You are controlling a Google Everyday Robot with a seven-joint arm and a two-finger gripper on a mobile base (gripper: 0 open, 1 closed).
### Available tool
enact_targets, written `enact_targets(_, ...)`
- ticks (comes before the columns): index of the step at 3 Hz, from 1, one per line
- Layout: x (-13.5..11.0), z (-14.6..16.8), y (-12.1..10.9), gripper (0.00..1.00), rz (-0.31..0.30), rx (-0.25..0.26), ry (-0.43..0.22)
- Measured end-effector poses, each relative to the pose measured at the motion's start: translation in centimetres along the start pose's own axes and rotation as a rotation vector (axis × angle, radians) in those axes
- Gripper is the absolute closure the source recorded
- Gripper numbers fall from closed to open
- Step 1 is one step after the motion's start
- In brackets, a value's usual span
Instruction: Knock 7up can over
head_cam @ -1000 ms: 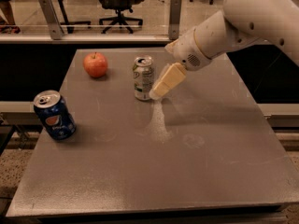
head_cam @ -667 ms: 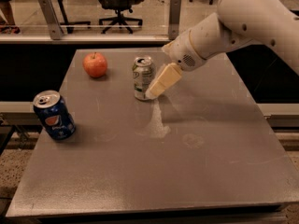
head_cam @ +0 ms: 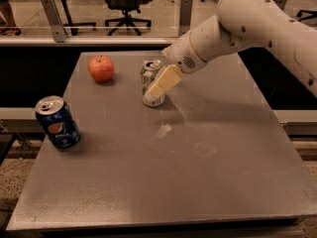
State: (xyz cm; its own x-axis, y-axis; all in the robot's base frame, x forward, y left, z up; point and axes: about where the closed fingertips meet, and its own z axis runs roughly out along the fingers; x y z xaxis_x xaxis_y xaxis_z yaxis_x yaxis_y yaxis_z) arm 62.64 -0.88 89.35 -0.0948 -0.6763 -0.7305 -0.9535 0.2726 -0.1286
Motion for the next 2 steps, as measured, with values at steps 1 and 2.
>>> enact_targets(1, -0.45, 0.47, -0.09, 0.17, 0.003, -0.015, -0.015)
enact_targets(2, -0.87, 0.29, 0.17, 0.41, 0.002, -0.039, -0.025)
